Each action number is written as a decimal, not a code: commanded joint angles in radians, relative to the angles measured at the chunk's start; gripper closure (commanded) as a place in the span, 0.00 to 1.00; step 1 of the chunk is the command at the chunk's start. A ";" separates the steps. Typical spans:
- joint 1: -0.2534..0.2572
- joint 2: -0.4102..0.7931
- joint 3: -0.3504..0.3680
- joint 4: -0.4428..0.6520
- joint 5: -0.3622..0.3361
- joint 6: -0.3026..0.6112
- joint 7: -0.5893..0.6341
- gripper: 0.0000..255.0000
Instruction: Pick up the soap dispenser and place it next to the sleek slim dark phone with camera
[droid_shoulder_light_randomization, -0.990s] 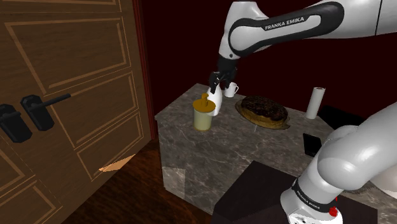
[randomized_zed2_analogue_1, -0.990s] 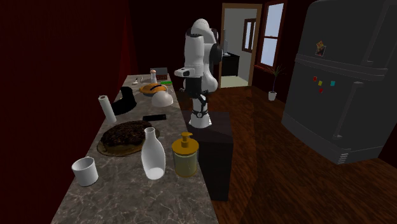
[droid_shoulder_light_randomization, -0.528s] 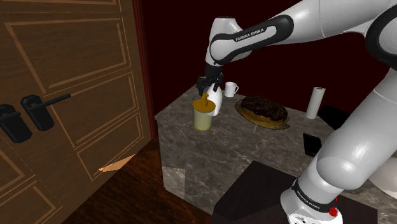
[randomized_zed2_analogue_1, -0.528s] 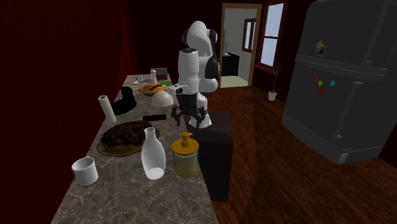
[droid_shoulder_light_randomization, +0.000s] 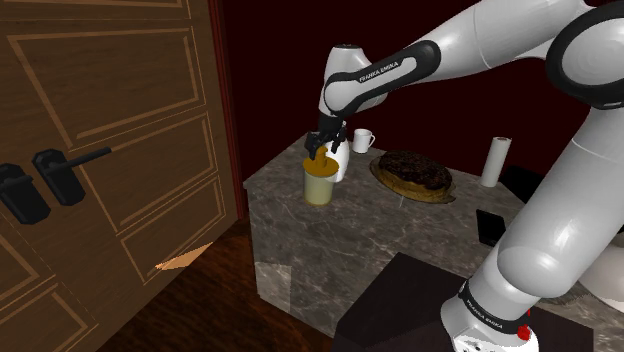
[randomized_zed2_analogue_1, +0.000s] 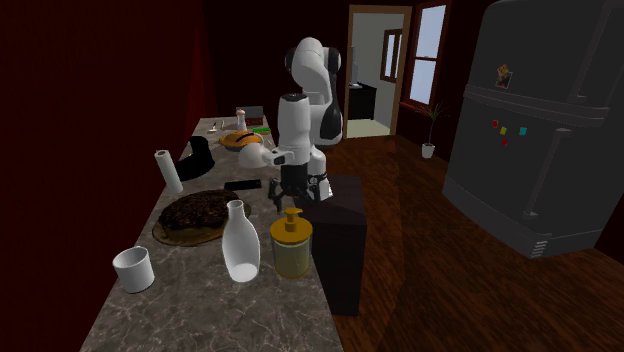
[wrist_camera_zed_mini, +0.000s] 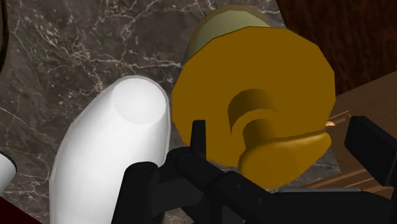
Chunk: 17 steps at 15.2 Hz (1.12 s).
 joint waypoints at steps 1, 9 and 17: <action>0.001 0.011 0.001 -0.006 -0.001 0.018 0.003 0.00; 0.001 0.011 0.001 -0.006 -0.001 0.018 0.003 1.00; 0.001 0.010 0.001 -0.007 -0.001 0.017 0.003 1.00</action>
